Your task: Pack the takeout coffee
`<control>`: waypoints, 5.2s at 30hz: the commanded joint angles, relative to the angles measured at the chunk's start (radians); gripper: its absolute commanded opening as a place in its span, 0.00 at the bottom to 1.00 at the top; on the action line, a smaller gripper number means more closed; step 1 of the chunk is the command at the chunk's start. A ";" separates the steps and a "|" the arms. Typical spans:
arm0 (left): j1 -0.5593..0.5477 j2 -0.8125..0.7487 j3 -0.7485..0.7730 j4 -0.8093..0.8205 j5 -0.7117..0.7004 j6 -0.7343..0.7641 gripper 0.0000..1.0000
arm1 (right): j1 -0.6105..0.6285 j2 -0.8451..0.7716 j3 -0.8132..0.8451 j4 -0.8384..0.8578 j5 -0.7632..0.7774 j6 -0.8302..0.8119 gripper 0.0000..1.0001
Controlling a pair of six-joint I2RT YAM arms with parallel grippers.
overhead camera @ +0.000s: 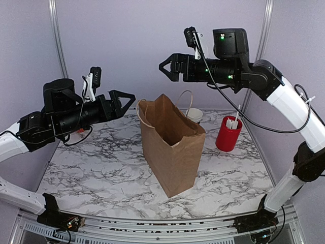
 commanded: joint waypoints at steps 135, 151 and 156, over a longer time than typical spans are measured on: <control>0.659 -0.046 -0.242 -0.013 0.151 0.230 0.99 | -0.825 -0.124 -0.739 0.488 0.056 -0.141 0.00; 0.659 -0.039 -0.242 -0.012 0.157 0.228 0.99 | -0.786 -0.317 -0.812 0.595 0.073 -0.175 0.00; 0.659 -0.037 -0.244 -0.012 0.157 0.228 0.99 | -0.779 -0.354 -0.793 0.600 0.042 -0.172 0.00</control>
